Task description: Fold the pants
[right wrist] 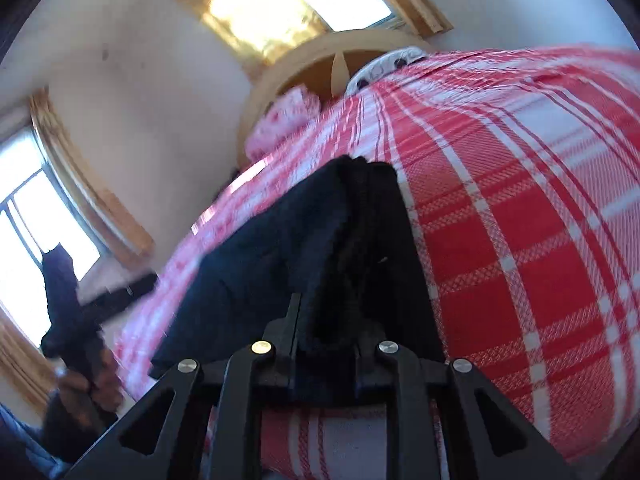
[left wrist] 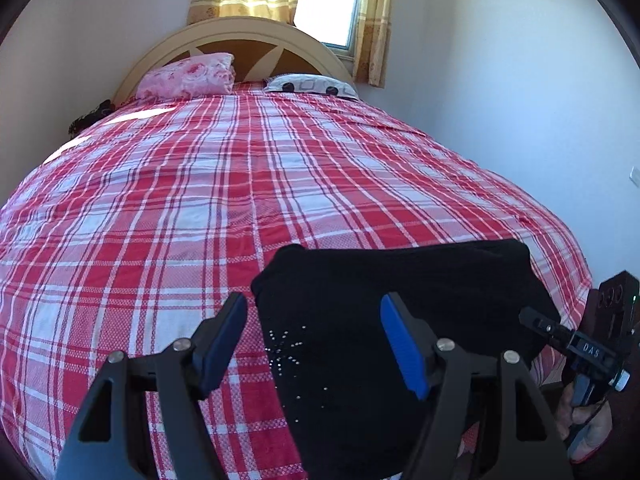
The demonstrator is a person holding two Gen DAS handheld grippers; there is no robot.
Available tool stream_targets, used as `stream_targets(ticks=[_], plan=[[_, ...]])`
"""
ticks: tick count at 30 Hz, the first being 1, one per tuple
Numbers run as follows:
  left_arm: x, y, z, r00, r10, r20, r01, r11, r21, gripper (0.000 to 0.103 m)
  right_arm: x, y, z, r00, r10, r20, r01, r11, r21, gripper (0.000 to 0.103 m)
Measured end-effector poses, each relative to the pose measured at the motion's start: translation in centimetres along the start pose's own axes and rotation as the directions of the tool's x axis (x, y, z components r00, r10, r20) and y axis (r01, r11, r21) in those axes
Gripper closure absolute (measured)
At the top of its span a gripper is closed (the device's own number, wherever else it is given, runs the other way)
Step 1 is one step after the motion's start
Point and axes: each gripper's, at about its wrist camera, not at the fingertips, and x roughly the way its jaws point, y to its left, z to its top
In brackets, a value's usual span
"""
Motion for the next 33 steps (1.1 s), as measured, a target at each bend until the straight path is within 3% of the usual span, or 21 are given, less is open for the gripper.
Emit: stream_targets(ticks=[5, 8, 10, 12, 16, 18, 21, 28, 33], plan=[[-0.6, -0.9, -0.5, 0.999, 0.034, -0.001, -0.034, 0.996, 0.083, 0.031, -0.6, 0.5, 1.4, 1.0, -0.031, -0.005, 0.031, 1.0, 0.006, 0.073], [-0.7, -0.4, -0.7, 0.999, 0.054, 0.001, -0.054, 0.995, 0.085, 0.031, -3.4, 0.4, 2.6, 0.986, -0.124, 0.11, 0.123, 0.992, 0.019, 0.07], [-0.2, 0.0, -0.7, 0.999, 0.053, -0.009, -0.053, 0.996, 0.067, 0.031, -5.5, 1.0, 3.4, 0.953, -0.232, 0.194, 0.234, 0.972, 0.014, 0.069], [0.3, -0.1, -0.8, 0.999, 0.042, -0.02, -0.041, 0.998, 0.052, 0.031, -5.8, 2.6, 4.0, 0.947, -0.229, 0.227, 0.25, 0.966, -0.069, 0.069], [1.2, -1.9, -2.2, 0.998, 0.009, -0.061, -0.005, 0.997, 0.072, 0.031, -2.5, 6.5, 4.6, 0.975, -0.131, 0.178, 0.173, 0.955, -0.241, 0.069], [1.7, -2.7, -3.3, 0.995, 0.014, -0.095, -0.005, 0.995, 0.096, 0.031, 0.2, 7.1, 5.1, 0.973, -0.171, 0.157, 0.209, 0.94, -0.269, 0.069], [1.9, -2.8, -5.4, 0.993, 0.006, -0.12, 0.005, 0.996, 0.095, 0.031, 5.5, 5.1, 5.8, 0.96, -0.276, 0.04, 0.278, 0.935, -0.218, 0.069], [0.4, -2.7, -6.7, 0.99, -0.045, -0.136, 0.057, 0.995, 0.082, 0.031, 6.7, 1.6, 6.8, 0.969, -0.244, 0.036, 0.246, 0.966, -0.074, 0.069], [-1.7, -1.9, -7.7, 0.986, -0.062, -0.158, 0.079, 0.991, 0.105, 0.027, 5.3, 3.6, 6.7, 0.969, -0.238, 0.07, 0.246, 0.957, -0.152, 0.069]])
